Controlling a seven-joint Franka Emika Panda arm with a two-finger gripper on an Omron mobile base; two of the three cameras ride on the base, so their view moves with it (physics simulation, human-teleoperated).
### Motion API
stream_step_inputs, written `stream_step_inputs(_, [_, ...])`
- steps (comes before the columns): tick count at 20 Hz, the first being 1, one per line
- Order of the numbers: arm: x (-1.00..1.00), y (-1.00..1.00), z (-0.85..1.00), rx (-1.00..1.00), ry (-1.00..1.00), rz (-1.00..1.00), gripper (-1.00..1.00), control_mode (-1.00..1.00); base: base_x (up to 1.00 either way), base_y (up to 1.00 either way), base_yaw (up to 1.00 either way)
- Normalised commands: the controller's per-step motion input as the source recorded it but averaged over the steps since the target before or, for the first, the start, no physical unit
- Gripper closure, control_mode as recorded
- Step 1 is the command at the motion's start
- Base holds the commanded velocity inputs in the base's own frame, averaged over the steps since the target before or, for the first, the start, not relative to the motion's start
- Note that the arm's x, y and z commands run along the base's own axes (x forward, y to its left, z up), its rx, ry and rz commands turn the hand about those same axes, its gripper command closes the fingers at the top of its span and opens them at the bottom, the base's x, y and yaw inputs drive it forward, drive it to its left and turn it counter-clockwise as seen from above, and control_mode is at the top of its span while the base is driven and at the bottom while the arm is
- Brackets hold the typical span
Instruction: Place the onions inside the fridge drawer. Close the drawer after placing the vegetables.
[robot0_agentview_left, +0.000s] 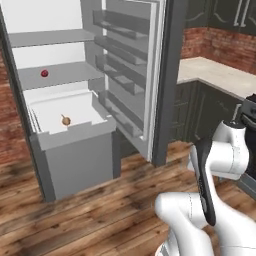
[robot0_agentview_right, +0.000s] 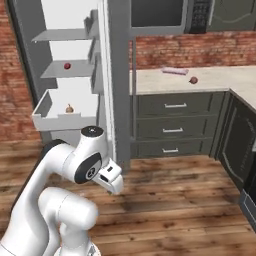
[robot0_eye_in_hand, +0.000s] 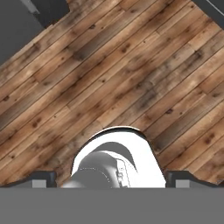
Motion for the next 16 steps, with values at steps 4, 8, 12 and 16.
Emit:
stream_step_inputs(4, [0.00, 0.00, 0.00, 0.00, 0.00, 0.00, -1.00, 1.00, 0.77, -1.00, 0.00])
stream_step_inputs(8, [0.00, 0.00, 0.00, 0.00, 0.00, 0.00, -1.00, 1.00, 0.97, -0.92, 0.00])
stream_step_inputs(12, [0.00, 0.00, 0.00, 0.00, 0.00, 0.00, -1.00, 1.00, 1.00, -0.70, 0.02])
stream_step_inputs(16, [0.00, 0.00, 0.00, 0.00, 0.00, 0.00, -1.00, 1.00, 1.00, -0.54, 0.07])
